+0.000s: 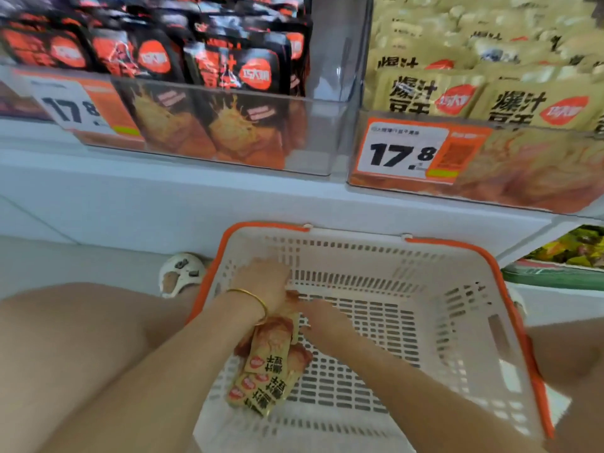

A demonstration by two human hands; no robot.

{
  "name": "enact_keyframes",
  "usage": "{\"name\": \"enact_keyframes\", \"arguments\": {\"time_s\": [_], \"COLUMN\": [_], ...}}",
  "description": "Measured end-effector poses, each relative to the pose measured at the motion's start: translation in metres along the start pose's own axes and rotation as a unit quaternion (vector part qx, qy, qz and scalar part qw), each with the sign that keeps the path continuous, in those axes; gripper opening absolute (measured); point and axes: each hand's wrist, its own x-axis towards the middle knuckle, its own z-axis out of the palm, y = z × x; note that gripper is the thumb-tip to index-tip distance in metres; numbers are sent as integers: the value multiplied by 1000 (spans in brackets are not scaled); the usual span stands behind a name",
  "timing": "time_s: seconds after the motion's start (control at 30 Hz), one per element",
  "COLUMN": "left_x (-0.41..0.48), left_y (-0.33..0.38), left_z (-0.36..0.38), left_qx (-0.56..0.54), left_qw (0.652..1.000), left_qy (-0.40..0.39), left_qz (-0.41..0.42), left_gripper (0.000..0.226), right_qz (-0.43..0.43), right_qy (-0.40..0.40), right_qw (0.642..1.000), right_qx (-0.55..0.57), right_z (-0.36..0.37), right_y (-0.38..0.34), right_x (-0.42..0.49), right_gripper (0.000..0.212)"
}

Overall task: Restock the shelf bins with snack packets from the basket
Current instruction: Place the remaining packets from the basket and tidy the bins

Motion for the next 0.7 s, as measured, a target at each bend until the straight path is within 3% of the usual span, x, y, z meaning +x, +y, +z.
{"name": "enact_keyframes", "arguments": {"time_s": [0.07,0.2,0.33,0.4,0.53,0.63,0.7], "left_x": [6,14,20,21,21,19,19], "left_y": [-8,-17,-20,-21,-21,-16,-9], "left_z": [14,28,35,35,37,39,40], "left_qx": [-4,-29,-56,-70,-81,-86,-78], "left_qw": [999,997,996,995,994,993,992], "left_qy": [-40,-61,-66,-65,-67,-72,-96], "left_qz": [-7,-34,-38,-37,-31,-20,1], "left_gripper": [27,27,29,28,29,28,24], "right_qz": [1,-16,65,81,56,89,134], "right_qy": [-69,-137,-141,-117,-78,-49,-16], "right_qw": [998,990,987,987,991,993,972], "right_qx": [-4,-31,-48,-76,-90,53,194], "right_z": [31,76,107,114,107,72,46], "right_y": [-5,-19,-32,-38,-45,-40,-25], "right_x": [14,24,21,14,9,5,-1], "right_gripper": [50,98,103,94,55,28,20]}}
